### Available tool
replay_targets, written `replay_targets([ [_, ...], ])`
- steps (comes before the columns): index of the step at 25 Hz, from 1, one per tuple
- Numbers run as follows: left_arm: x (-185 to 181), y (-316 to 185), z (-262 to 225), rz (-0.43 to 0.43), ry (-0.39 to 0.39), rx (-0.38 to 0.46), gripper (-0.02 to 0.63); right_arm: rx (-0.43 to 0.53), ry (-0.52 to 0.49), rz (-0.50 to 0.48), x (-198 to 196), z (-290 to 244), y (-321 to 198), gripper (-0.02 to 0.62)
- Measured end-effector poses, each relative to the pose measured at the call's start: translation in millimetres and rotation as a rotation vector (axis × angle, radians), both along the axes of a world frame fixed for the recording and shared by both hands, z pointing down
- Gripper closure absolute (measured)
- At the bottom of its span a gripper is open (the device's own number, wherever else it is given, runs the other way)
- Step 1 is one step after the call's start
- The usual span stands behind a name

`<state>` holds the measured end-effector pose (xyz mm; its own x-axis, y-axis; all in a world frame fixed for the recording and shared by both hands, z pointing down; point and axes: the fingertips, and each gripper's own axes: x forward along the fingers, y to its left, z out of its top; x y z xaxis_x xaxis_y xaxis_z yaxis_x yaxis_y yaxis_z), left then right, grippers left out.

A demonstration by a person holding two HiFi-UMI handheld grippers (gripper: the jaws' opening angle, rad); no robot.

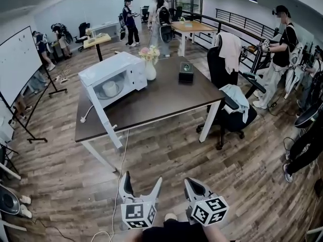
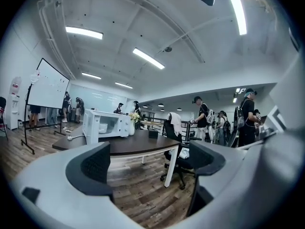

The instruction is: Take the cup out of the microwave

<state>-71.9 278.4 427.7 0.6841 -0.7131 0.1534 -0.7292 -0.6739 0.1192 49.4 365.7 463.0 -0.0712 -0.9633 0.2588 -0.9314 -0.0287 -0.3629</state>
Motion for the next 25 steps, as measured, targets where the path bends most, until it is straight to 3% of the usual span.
replay_targets([
  [5,2.9,-11.1,4.9,-0.03,-0.042,-0.011,0.126,0.003,-0.015,-0.029,9.7,-2.4,-21.1,0.601],
  [16,-0.8,-51.1,2.1,-0.084,-0.01,-0.02,0.127,-0.014,-0.042,-0.053,20.6,5.3,-51.7,0.601],
  [25,26.8,-99.8,15.0,-0.049,0.022,-0.07,0.127,-0.04,-0.045,-0.046,39.0,14.7,-99.8,0.601],
])
